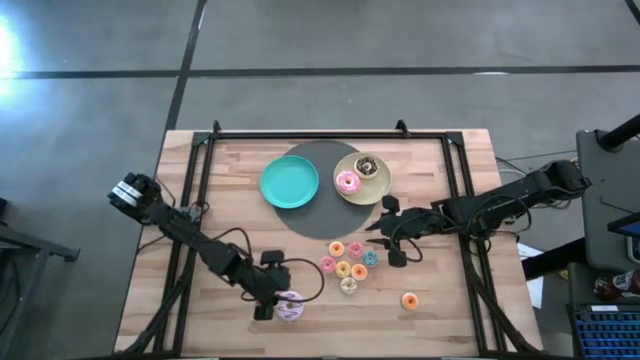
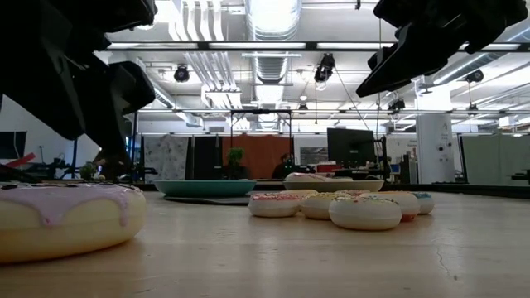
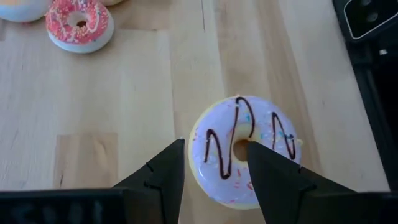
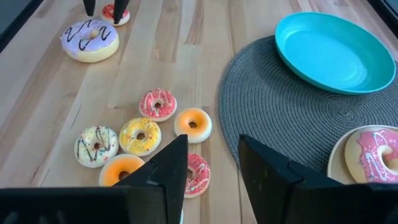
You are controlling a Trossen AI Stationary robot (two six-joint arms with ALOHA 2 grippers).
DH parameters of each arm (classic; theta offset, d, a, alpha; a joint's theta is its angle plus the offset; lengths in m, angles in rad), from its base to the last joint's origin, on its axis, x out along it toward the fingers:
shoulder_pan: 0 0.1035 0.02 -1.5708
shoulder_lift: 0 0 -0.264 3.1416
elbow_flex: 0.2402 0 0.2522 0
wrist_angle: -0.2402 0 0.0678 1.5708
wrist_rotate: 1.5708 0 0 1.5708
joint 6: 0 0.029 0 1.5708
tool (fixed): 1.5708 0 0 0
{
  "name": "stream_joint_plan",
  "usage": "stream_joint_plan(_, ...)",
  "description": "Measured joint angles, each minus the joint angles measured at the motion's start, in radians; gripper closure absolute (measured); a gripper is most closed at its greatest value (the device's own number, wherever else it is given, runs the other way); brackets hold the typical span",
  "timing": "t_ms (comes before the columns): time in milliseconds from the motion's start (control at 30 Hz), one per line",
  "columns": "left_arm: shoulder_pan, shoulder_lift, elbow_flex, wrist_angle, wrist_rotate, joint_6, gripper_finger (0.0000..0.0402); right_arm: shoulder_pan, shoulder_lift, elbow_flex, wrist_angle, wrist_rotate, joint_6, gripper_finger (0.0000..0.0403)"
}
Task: Pick & Place donuts
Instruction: Put the large purple donut on the brown plate
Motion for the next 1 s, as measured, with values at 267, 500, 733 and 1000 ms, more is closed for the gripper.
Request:
stream_joint_plan(267, 0.003, 0.001, 0.0, -0.016, 0.056, -0.027, 0.0254, 0.0, 0.0, 0.0, -0.004, 0.0, 0.0, 0.0271)
stream_joint_plan(500, -0.012, -0.008, 0.0, -0.196, 0.165, -0.178, 0.0254, 0.004, 0.0, 0.0, -0.006, -0.001, 0.005, 0.0275)
stream_joint_plan(733, -0.031, -0.008, 0.0, -0.275, 0.197, -0.246, 0.0254, 0.004, 0.0, 0.0, -0.005, -0.001, 0.005, 0.0274)
stream_joint_plan(1000, -0.032, -0.002, 0.0, -0.275, 0.198, -0.238, 0.0254, 0.004, 0.0, 0.0, -0.005, -0.001, 0.005, 0.028)
